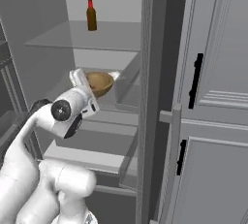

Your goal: Pick the chicken drumstick and potato from their plates and place them in the bowl. Then put the bowl in the fridge.

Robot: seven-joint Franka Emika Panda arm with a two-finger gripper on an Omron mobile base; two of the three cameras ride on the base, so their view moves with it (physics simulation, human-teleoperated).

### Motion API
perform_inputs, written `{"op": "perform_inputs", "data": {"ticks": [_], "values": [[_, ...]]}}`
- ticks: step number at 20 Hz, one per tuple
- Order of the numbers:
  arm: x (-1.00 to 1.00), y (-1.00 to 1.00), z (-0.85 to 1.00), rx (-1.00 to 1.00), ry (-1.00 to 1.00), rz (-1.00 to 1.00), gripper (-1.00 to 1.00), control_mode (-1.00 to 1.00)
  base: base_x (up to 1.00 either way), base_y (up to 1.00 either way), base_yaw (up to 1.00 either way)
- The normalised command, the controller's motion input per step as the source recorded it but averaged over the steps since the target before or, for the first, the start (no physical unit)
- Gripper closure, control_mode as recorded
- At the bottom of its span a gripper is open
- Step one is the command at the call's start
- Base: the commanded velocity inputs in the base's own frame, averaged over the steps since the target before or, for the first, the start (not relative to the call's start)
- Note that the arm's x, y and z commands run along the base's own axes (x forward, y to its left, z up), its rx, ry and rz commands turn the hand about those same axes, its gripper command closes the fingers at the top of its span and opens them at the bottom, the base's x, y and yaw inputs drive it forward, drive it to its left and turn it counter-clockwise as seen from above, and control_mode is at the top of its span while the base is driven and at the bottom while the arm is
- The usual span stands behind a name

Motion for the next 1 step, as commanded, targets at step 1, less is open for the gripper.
{"op": "perform_inputs", "data": {"ticks": [1], "values": [[-0.81, -0.04, 1.0, -0.03, 0.24, 0.0, -1.0, -1.0, 0.0, 0.0, 0.0]]}}
